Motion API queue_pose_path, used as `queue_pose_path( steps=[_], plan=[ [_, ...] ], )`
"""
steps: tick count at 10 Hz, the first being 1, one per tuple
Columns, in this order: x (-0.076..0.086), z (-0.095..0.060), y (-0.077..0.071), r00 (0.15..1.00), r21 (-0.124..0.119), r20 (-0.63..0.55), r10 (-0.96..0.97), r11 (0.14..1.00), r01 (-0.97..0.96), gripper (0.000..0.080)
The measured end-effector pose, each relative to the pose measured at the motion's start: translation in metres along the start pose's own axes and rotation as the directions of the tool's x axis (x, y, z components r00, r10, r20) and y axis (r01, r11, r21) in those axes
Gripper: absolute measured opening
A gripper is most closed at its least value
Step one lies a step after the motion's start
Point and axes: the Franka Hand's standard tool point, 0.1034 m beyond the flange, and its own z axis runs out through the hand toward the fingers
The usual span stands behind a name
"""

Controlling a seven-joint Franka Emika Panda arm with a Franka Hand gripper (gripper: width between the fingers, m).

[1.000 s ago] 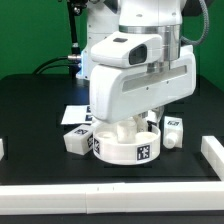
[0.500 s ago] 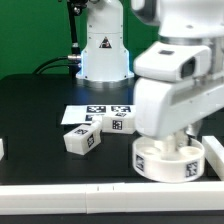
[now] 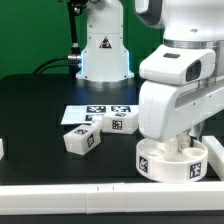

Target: Assemble stool

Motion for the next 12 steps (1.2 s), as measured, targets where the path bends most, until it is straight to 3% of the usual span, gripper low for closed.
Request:
queue_pose_path(
  steps=[3, 8, 12],
  plan=[
    [-0.011, 0.008, -0.012, 1.0, 0.019, 0.021, 0.0, 1.0, 0.0, 0.0028],
    [0.009, 0.03, -0.011, 1.0, 0.022, 0.009, -0.017, 1.0, 0.017, 0.0028],
    [0.013, 0.03, -0.011, 1.0, 0.013, 0.0, -0.016, 1.0, 0.016, 0.0028]
  ],
)
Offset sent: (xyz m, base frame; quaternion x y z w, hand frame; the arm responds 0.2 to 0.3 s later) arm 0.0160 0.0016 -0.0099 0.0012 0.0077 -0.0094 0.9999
